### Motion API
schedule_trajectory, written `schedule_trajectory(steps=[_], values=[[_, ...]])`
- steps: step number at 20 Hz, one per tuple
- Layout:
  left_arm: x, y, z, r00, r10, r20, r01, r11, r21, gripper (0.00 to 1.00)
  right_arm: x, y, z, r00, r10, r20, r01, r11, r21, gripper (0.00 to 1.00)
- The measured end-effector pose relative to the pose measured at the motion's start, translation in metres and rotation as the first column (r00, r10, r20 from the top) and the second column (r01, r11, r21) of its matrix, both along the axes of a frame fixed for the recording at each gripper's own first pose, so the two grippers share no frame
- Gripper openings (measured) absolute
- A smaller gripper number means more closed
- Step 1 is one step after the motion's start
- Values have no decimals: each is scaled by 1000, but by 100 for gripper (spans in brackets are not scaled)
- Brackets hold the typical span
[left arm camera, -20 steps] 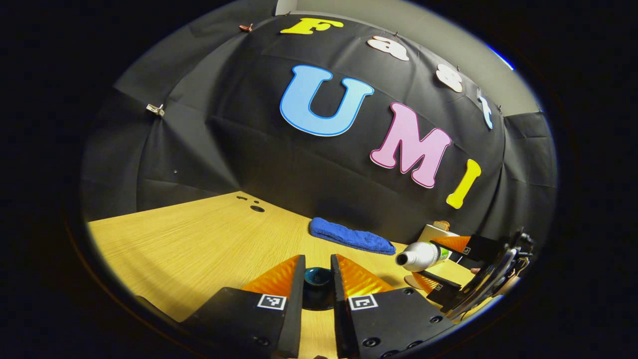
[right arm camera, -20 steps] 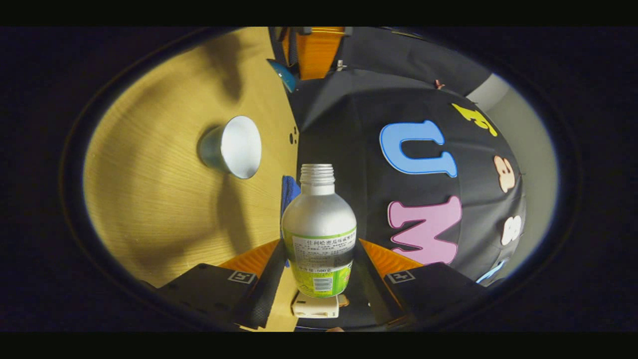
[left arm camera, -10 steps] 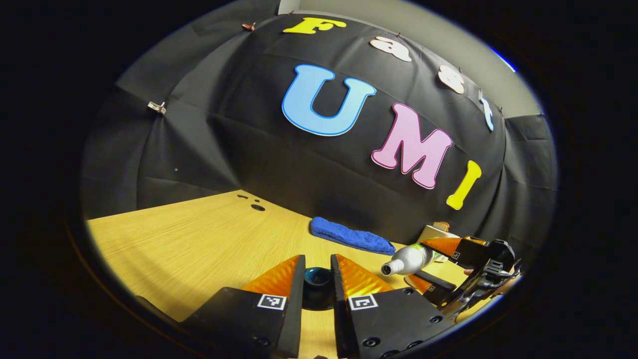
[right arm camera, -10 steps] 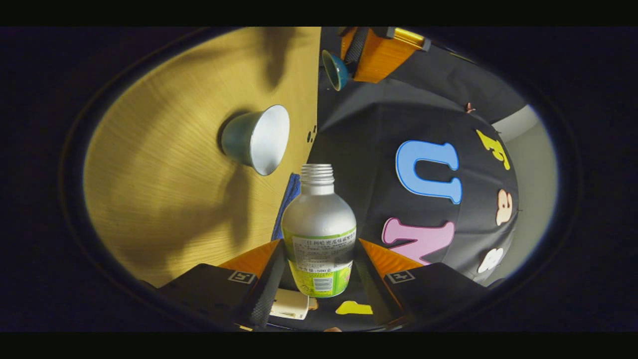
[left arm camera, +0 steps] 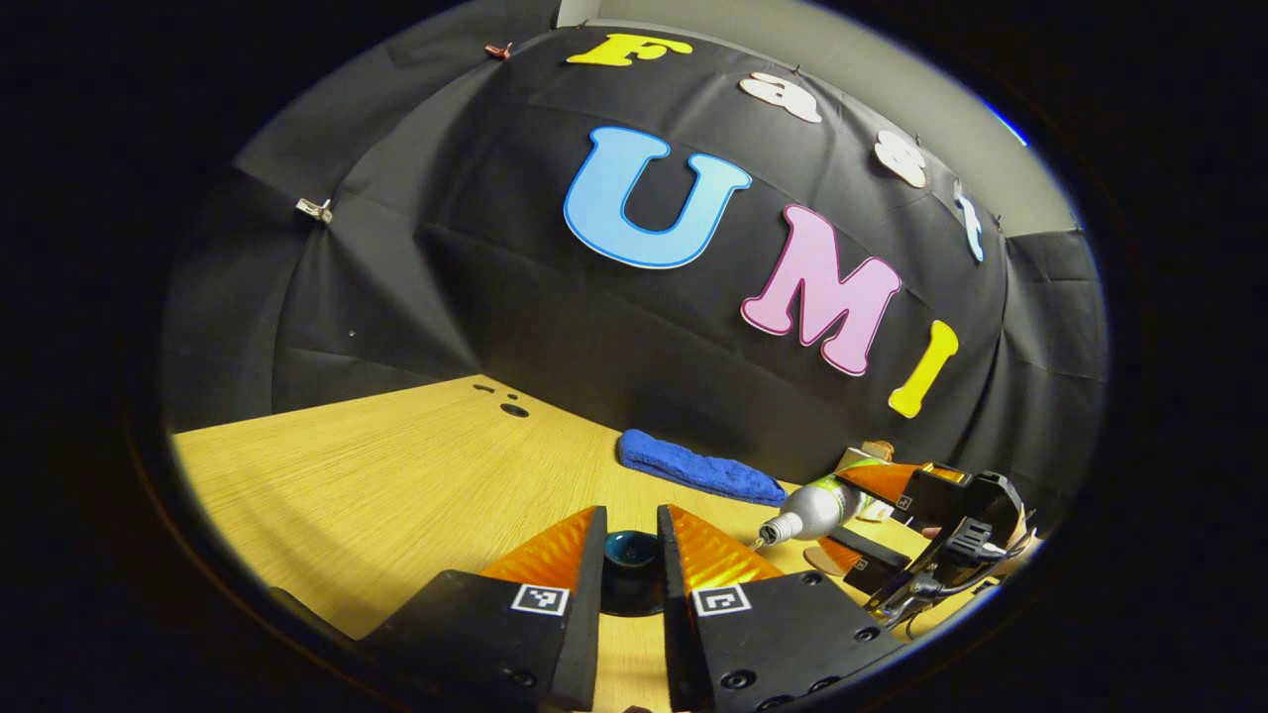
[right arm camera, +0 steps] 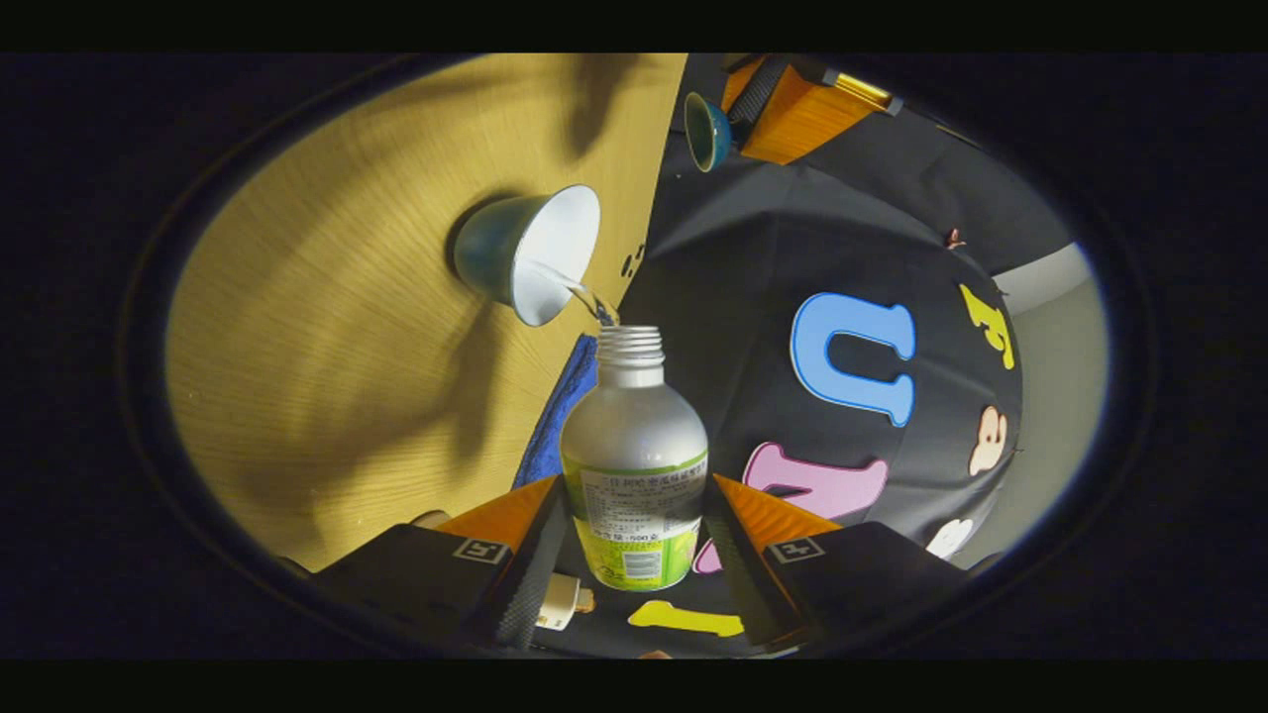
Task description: Open the teacup lid with one hand, grasp the water bottle and pour water into the teacup with the other hand; after pouring, place the water bottle on the coaster and then close the teacup lid.
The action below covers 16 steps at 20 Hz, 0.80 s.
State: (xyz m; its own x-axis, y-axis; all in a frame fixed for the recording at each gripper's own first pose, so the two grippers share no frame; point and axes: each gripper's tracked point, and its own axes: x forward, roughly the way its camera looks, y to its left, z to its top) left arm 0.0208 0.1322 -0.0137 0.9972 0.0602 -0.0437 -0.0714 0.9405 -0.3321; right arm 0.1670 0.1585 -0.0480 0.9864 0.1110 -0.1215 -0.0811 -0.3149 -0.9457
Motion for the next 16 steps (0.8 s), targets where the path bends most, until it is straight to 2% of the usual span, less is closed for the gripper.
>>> schedule_trajectory(steps=[10, 12, 14, 15, 16], values=[[-1, 1, -1, 1000, -3, -7, 3, 1000, -2, 31, 2, 7, 13, 998, 46, 30, -42, 992, -119, 79], [-1, 1, -1, 1000, -2, -7, 2, 1000, -4, 31, 1, 8, 17, 997, 58, 43, -51, 987, -153, 82], [-1, 1, -1, 1000, -3, -7, 3, 1000, -7, 34, 2, 11, 19, 996, 76, 49, -65, 980, -190, 79], [-1, 1, -1, 1000, -3, -8, 3, 1000, -7, 34, 2, 13, 20, 995, 87, 53, -74, 975, -209, 82], [-1, 2, -1, 1000, -3, -8, 3, 1000, -7, 31, 4, 15, 24, 993, 101, 60, -85, 969, -232, 79]])
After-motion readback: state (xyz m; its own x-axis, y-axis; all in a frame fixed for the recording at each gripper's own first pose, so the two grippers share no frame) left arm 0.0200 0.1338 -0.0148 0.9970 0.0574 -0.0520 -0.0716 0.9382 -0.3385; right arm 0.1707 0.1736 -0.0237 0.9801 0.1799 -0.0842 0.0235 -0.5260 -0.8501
